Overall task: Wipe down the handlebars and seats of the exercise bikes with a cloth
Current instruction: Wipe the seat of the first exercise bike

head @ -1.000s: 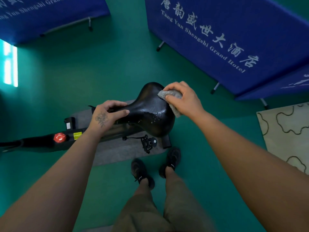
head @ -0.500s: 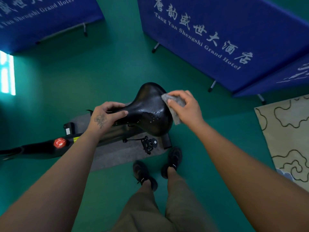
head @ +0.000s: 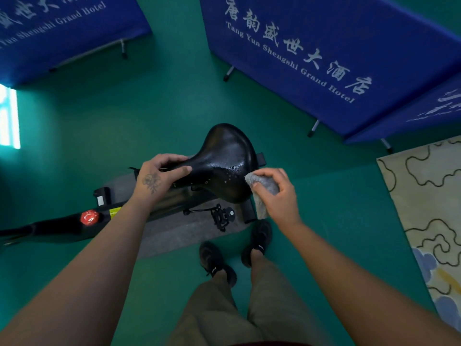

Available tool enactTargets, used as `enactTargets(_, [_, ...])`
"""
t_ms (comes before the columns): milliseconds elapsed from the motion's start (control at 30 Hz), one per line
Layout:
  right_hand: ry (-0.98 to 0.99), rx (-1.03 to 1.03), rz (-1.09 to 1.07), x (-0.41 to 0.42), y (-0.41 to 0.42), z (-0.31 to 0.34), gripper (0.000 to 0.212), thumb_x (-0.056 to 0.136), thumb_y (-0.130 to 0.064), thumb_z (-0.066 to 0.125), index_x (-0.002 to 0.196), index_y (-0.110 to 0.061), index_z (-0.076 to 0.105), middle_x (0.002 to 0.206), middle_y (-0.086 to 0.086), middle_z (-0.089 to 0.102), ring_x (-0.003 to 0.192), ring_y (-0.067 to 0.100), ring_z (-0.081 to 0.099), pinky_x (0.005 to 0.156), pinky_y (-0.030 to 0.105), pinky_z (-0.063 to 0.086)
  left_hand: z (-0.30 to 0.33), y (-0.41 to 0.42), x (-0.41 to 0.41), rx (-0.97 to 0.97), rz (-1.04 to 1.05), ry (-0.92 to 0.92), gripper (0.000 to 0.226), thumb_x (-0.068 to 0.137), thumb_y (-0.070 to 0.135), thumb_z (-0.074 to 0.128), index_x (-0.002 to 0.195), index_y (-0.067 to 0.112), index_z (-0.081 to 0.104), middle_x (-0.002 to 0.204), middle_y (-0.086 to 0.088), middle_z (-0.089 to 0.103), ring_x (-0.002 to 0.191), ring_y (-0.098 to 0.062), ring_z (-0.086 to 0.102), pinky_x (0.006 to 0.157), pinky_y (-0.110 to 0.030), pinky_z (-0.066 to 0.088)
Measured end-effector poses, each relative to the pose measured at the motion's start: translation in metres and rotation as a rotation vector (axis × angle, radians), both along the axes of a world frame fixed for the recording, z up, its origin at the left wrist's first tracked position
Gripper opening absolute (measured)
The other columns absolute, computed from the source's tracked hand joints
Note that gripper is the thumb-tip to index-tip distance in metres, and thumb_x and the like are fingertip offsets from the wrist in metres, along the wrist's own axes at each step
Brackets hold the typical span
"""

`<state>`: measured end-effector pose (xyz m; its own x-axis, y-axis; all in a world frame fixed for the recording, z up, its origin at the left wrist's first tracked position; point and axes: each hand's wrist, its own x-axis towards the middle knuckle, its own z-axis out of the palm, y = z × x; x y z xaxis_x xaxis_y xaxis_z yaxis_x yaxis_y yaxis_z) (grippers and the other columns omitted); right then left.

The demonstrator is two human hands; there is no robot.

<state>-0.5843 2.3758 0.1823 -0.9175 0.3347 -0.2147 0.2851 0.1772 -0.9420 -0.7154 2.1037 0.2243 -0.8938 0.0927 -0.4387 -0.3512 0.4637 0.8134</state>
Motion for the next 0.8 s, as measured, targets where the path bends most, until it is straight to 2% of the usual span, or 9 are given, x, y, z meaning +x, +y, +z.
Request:
enactTargets(133, [0.035, 0.029, -0.046, -0.031, 0.009, 0.004, 0.028, 0.091, -0.021, 0.076, 0.103, -0.046, 0.071, 0.11, -0.007, 0.064, 0.104, 0.004, 0.062, 0.095, 0.021, 0.047, 0.002, 0.003, 0.001, 0.004, 0.005, -0.011, 0.025, 0.084, 0.013, 0.088, 0.105, 0.023, 0.081, 0.111, -0.008, 0.078, 0.097, -0.017, 0.072, 0.093, -0.033, 0.056])
enactTargets(267, [0.007, 0.026, -0.015, -0.06, 0.019, 0.004, 0.023, 0.09, -0.025, 0.076, 0.1, -0.045, 0.072, 0.111, -0.007, 0.066, 0.104, 0.002, 0.062, 0.1, 0.028, 0.049, 0.003, 0.004, 0.0, -0.003, -0.009, 0.0, 0.024, 0.084, 0.014, 0.088, 0.103, 0.027, 0.08, 0.109, -0.005, 0.078, 0.095, -0.012, 0.071, 0.088, -0.021, 0.053])
enactTargets(400, [0.015, 0.005, -0.039, -0.043, 0.012, 0.004, 0.023, 0.085, -0.027, 0.073, 0.097, -0.047, 0.07, 0.11, -0.004, 0.066, 0.104, 0.007, 0.063, 0.097, 0.026, 0.048, 0.001, 0.001, 0.001, -0.009, -0.003, 0.009, 0.023, 0.082, 0.018, 0.09, 0.097, 0.035, 0.082, 0.108, -0.001, 0.079, 0.103, -0.019, 0.073, 0.097, -0.034, 0.056])
enactTargets(567, [0.041, -0.024, -0.086, 0.007, -0.006, -0.005, 0.034, 0.087, -0.011, 0.076, 0.097, -0.042, 0.07, 0.108, -0.002, 0.067, 0.101, 0.004, 0.063, 0.091, 0.015, 0.044, 0.0, 0.002, 0.002, -0.005, -0.012, 0.022, 0.023, 0.083, 0.017, 0.089, 0.096, 0.034, 0.081, 0.107, 0.001, 0.078, 0.1, -0.016, 0.072, 0.1, -0.037, 0.057])
enactTargets(667, [0.028, -0.04, -0.115, 0.019, -0.014, -0.007, 0.028, 0.084, -0.018, 0.075, 0.097, -0.043, 0.069, 0.11, -0.001, 0.069, 0.103, 0.007, 0.065, 0.091, 0.017, 0.046, -0.001, 0.0, 0.001, 0.006, -0.013, 0.02, 0.023, 0.082, 0.018, 0.09, 0.094, 0.036, 0.082, 0.106, 0.0, 0.078, 0.1, -0.018, 0.073, 0.101, -0.041, 0.058])
enactTargets(800, [0.039, -0.05, -0.193, -0.006, -0.008, -0.005, 0.024, 0.086, -0.024, 0.076, 0.096, -0.045, 0.071, 0.111, -0.002, 0.071, 0.104, 0.009, 0.065, 0.093, 0.022, 0.048, -0.002, -0.002, 0.001, 0.01, -0.025, 0.033, 0.024, 0.082, 0.02, 0.091, 0.092, 0.04, 0.083, 0.108, -0.002, 0.078, 0.1, -0.018, 0.073, 0.102, -0.042, 0.057])
